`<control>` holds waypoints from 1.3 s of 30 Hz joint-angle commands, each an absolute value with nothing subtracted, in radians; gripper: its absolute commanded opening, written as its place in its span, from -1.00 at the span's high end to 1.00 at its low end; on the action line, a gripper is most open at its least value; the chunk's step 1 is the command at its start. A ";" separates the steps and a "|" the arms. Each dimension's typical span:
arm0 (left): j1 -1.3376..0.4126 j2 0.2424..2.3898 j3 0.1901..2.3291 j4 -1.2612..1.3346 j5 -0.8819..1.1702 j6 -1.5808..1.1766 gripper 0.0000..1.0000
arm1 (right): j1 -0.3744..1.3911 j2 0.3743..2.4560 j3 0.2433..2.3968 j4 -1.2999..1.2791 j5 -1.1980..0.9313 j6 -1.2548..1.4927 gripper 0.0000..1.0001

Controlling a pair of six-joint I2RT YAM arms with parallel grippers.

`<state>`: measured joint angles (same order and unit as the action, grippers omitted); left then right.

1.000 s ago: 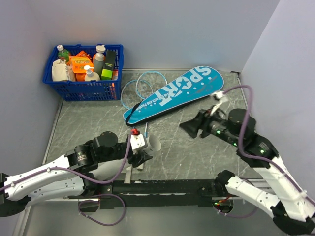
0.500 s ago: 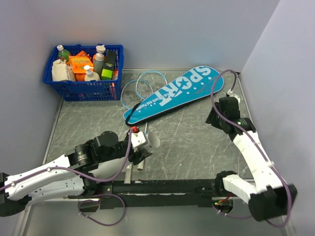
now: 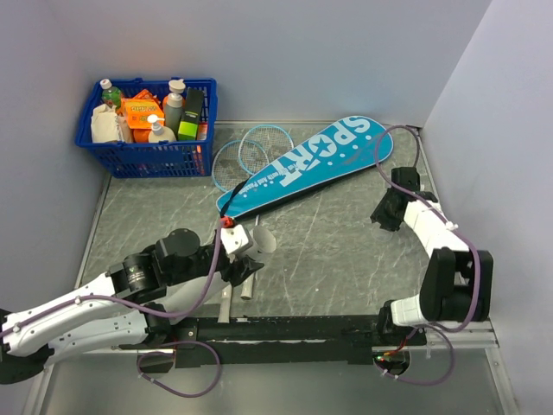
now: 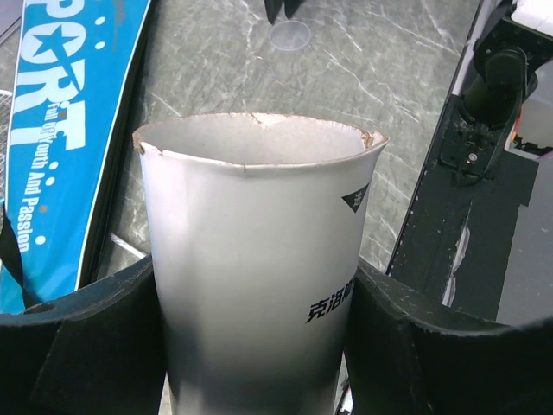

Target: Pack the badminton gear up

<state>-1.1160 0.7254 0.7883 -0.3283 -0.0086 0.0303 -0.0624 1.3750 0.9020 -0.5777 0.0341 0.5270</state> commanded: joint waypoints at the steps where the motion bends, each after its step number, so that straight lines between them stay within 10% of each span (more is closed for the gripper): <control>1: -1.095 0.716 0.830 -0.361 0.006 -0.117 0.98 | -0.069 1.446 0.933 -0.526 0.075 0.538 0.22; 26: -1.048 0.707 0.821 -0.354 0.057 -0.109 0.98 | -0.075 1.669 0.992 -0.482 0.057 0.529 0.28; 39: -1.039 0.712 0.819 -0.357 0.061 -0.106 0.98 | -0.075 1.690 0.979 -0.465 0.049 0.525 0.88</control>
<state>-1.0431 0.7170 0.7937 -0.3294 0.0441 0.0124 -0.0669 1.6703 0.9581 -0.4900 0.0494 0.5266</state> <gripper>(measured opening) 0.693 0.110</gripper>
